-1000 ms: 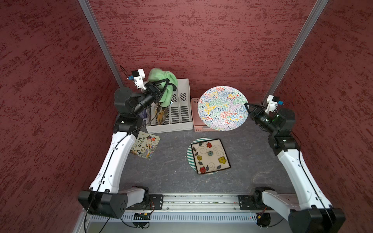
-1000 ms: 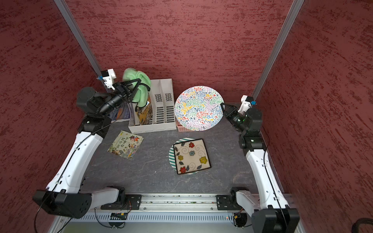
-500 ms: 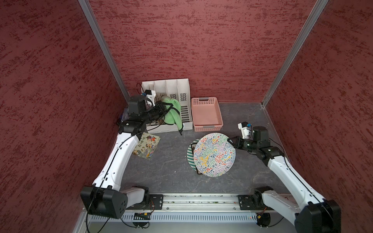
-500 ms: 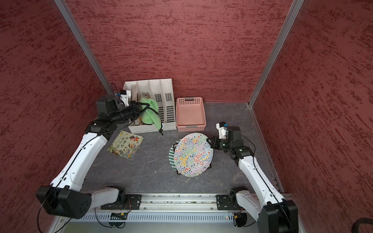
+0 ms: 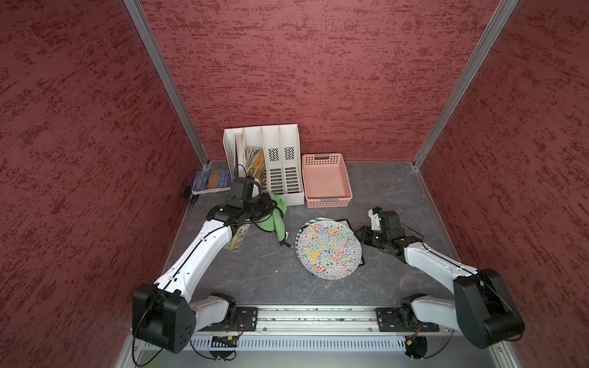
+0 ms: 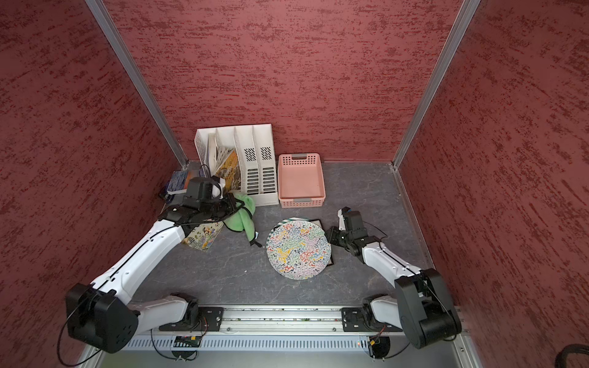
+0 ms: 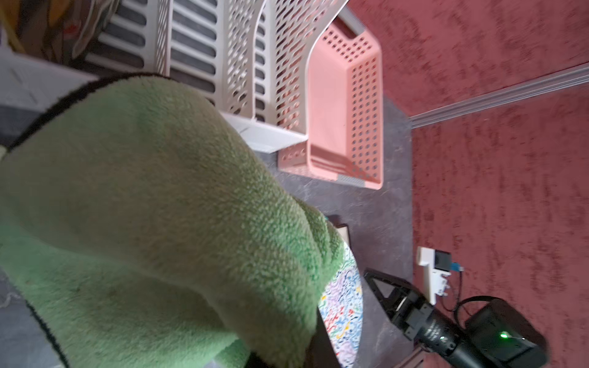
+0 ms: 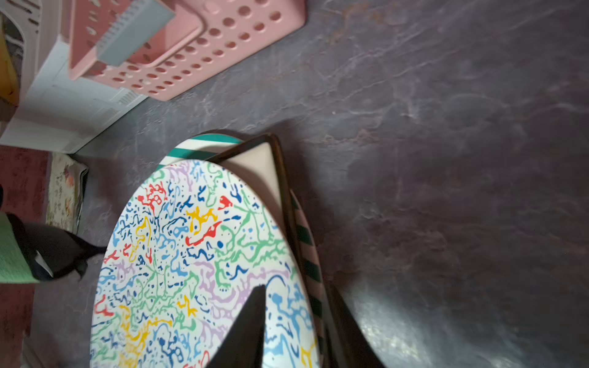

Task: Wipe the wet plate dry
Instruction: Place the plate on the plate.

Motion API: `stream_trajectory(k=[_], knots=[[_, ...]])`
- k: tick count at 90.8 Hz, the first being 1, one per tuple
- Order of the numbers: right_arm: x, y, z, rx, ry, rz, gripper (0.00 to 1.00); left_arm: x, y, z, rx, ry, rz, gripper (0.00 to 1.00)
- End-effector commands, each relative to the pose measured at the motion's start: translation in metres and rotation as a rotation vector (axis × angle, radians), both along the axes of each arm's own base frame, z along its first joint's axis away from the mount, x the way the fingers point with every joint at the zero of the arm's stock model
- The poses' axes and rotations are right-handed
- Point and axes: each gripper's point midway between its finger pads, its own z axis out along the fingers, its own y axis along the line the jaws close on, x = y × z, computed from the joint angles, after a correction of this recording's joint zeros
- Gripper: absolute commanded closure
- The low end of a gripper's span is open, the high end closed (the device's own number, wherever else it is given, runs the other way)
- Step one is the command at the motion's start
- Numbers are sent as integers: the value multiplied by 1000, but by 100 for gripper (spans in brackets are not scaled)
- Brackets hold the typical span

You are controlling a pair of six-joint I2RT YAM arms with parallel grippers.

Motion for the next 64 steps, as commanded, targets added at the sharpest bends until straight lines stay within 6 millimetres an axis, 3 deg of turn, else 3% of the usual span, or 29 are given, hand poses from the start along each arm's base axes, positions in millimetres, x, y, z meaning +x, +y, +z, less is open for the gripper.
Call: stream_trajectory(k=[1, 4, 7, 15, 22, 28, 36, 45, 51, 64], knots=[[21, -14, 24, -53, -114, -78, 48, -5, 2, -43, 88, 60, 18, 97], [25, -16, 34, -59, -138, -91, 41, -7, -1, -56, 108, 82, 8, 93], [29, -19, 44, -67, -164, -113, 34, -8, -3, -67, 133, 95, 2, 83], [39, -36, 78, -107, -254, -200, 19, -12, -4, -87, 214, 87, -14, 28], [47, -59, 104, -178, -319, -307, 11, -12, -1, -93, 297, 47, -28, 5], [50, -78, 122, -255, -362, -377, 7, -12, 2, -86, 364, -4, -56, 0], [52, -98, 129, -385, -388, -416, 3, -12, 12, -70, 445, -79, -62, 0], [53, -122, 113, -557, -397, -443, 2, -7, 28, -40, 485, -214, -11, 0], [58, -125, 100, -618, -434, -410, 2, -3, 43, -23, 508, -304, 40, 0], [88, -125, 96, -677, -478, -343, 2, 2, 82, -19, 585, -401, 137, 0]])
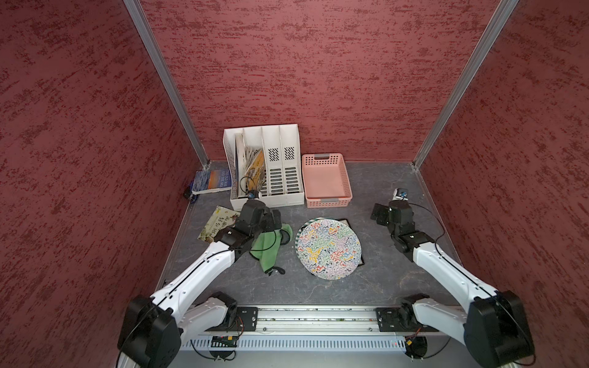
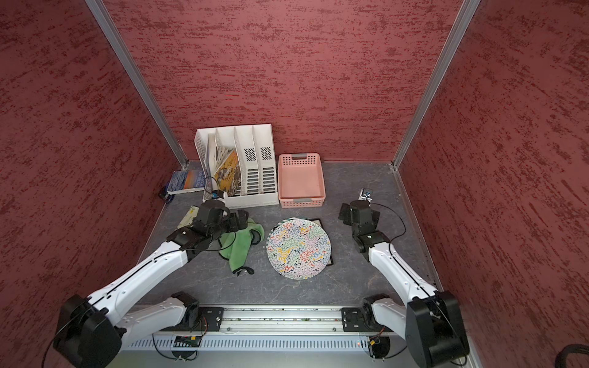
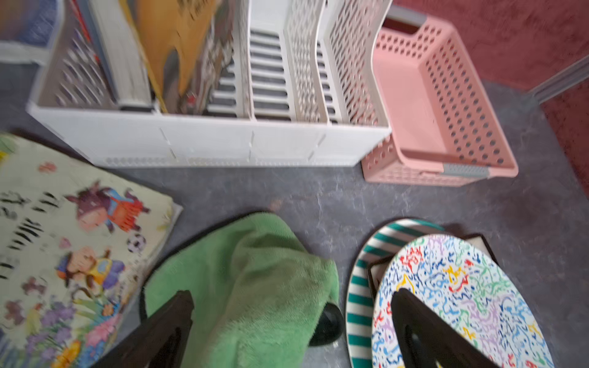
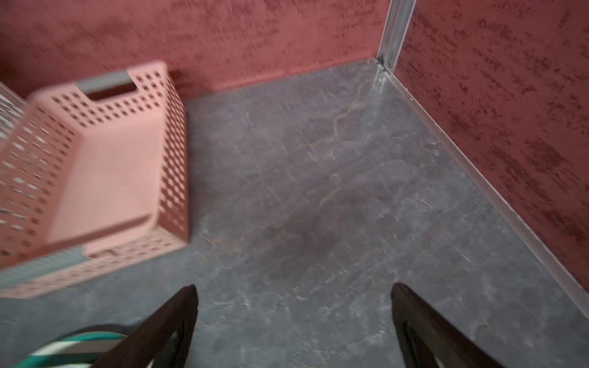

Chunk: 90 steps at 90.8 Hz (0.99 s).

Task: Wipe the wet plate dry
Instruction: Place the plate on the plate, then reset both arms

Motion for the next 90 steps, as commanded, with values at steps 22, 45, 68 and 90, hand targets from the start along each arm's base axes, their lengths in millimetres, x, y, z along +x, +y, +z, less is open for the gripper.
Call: stream_trajectory(k=[22, 45, 68, 90], knots=[[66, -25, -15, -165, -142, 20, 2, 30, 85, -7, 128, -237, 116, 0], [47, -23, -25, -27, -323, 158, 2, 88, 109, -40, 124, -239, 54, 0], [46, -18, -28, -36, -294, 179, 1, 84, 110, -59, 138, -356, 33, 0], [49, -9, -29, -36, -284, 233, 1, 83, 109, -58, 189, -383, 72, 0]])
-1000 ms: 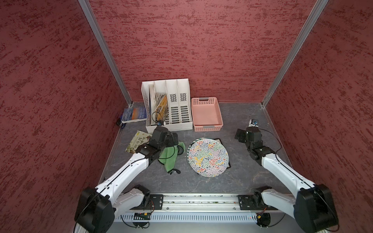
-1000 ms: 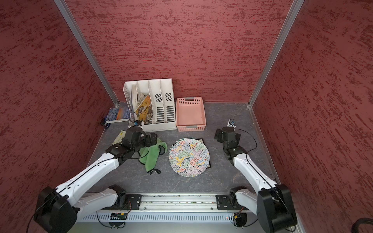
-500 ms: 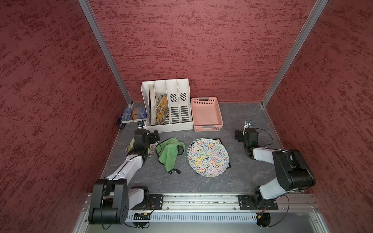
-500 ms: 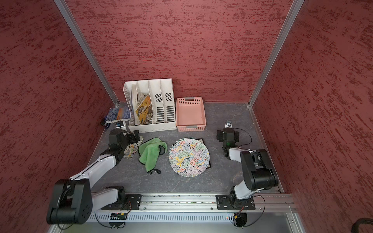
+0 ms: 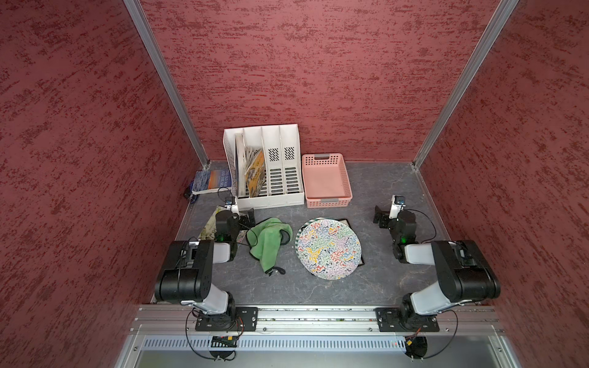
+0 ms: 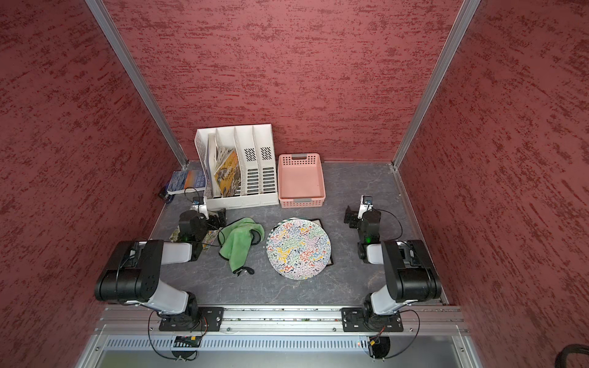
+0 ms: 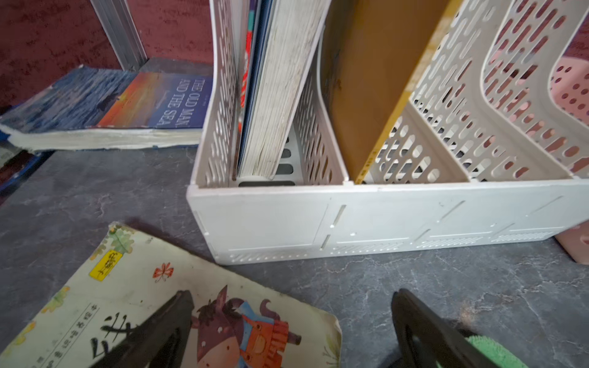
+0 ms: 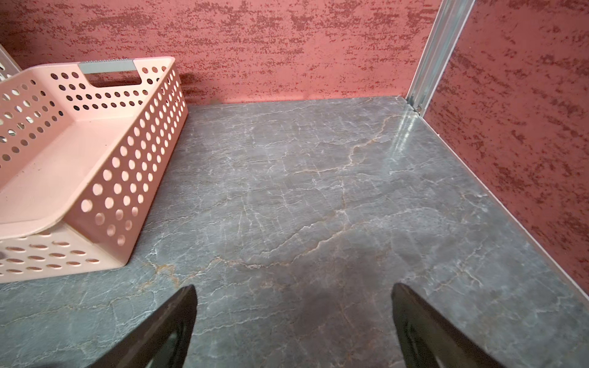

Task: Wipe the wet plate dry
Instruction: Reset both arms

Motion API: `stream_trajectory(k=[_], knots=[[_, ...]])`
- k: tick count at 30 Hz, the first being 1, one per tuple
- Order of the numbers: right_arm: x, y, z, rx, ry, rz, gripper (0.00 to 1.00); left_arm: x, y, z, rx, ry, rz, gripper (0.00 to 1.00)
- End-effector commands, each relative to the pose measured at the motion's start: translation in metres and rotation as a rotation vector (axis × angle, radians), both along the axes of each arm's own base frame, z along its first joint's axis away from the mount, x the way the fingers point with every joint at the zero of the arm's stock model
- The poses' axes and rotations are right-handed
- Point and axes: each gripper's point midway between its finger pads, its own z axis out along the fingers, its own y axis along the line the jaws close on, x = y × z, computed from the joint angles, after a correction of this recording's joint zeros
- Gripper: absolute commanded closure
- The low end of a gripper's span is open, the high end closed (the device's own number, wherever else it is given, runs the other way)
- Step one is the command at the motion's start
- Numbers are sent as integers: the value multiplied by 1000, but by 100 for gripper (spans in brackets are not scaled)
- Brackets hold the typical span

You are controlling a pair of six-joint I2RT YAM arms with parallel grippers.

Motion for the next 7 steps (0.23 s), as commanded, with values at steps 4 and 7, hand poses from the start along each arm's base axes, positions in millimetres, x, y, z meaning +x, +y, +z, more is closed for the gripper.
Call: stream_trajectory(k=[4, 7], knots=[[10, 12, 16, -2, -49, 62, 1, 10, 3, 29, 31, -125, 16, 0], [8, 11, 17, -6, -56, 62, 1, 10, 3, 29, 29, -123, 16, 0]])
